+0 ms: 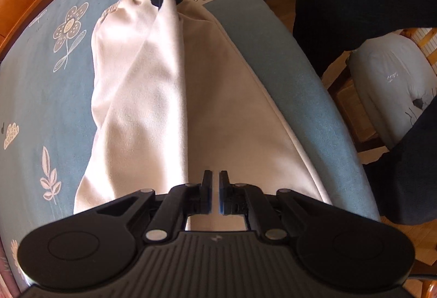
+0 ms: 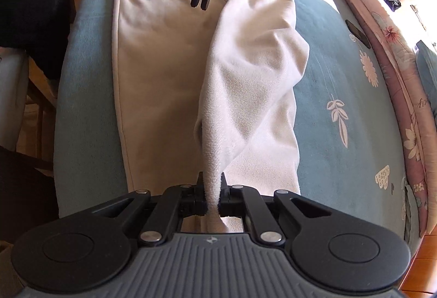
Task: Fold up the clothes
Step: 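Lay the sweatpants leg down and open both tools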
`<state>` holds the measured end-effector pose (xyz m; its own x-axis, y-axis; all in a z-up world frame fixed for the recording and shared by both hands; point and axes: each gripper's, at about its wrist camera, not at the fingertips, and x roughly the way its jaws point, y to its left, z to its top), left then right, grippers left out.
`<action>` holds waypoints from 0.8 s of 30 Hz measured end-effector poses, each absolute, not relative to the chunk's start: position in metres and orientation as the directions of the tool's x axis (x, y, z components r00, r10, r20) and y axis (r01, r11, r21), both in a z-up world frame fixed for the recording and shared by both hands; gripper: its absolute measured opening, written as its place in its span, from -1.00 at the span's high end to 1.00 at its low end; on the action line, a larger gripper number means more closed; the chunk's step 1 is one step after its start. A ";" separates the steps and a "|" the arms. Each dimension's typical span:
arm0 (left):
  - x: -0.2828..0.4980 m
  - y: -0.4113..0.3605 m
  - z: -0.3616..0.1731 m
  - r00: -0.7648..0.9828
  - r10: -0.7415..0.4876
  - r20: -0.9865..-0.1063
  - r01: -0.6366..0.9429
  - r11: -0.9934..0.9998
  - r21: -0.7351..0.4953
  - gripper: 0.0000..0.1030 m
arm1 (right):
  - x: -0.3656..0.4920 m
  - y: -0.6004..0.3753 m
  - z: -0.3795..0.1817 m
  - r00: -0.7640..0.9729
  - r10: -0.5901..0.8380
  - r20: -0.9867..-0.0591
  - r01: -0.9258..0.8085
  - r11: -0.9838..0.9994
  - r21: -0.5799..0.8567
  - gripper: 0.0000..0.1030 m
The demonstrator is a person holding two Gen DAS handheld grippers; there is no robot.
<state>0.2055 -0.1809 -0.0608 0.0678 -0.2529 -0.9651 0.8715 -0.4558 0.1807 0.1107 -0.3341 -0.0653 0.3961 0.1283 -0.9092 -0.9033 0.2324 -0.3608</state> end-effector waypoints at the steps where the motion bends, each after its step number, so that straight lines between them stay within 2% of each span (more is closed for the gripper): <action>1: 0.205 -0.181 -0.064 0.062 -0.251 -0.966 0.880 -0.443 0.172 0.95 | 0.107 -0.335 -0.074 0.397 0.111 -0.911 -0.905 0.209 -0.369 0.86; 8: 0.187 -0.174 -0.075 0.038 -0.249 -0.968 0.903 -0.407 0.140 0.93 | 0.092 -0.339 -0.102 0.382 0.089 -0.920 -0.906 0.234 -0.353 0.85; 11: 0.191 -0.177 -0.084 0.030 -0.223 -0.974 0.946 -0.309 0.099 0.86 | 0.090 -0.341 -0.111 0.379 0.079 -0.922 -0.900 0.263 -0.348 0.78; 14: 0.205 -0.174 -0.089 0.033 -0.221 -0.975 0.992 -0.113 0.059 0.86 | 0.087 -0.342 -0.116 0.362 0.059 -0.930 -0.891 0.316 -0.326 0.54; 19: 0.230 -0.155 -0.087 0.065 -0.252 -0.966 0.965 0.261 -0.003 0.83 | 0.098 -0.343 -0.082 0.313 0.089 -0.945 -0.834 0.502 -0.229 0.45; 21: 0.239 -0.141 -0.083 0.098 -0.269 -0.958 0.908 0.418 -0.024 0.67 | 0.109 -0.341 -0.064 0.309 0.120 -0.943 -0.784 0.593 -0.182 0.27; 24: 0.254 -0.114 -0.081 0.145 -0.297 -0.944 0.768 0.635 -0.082 0.40 | 0.132 -0.334 -0.040 0.325 0.208 -0.923 -0.687 0.722 -0.079 0.10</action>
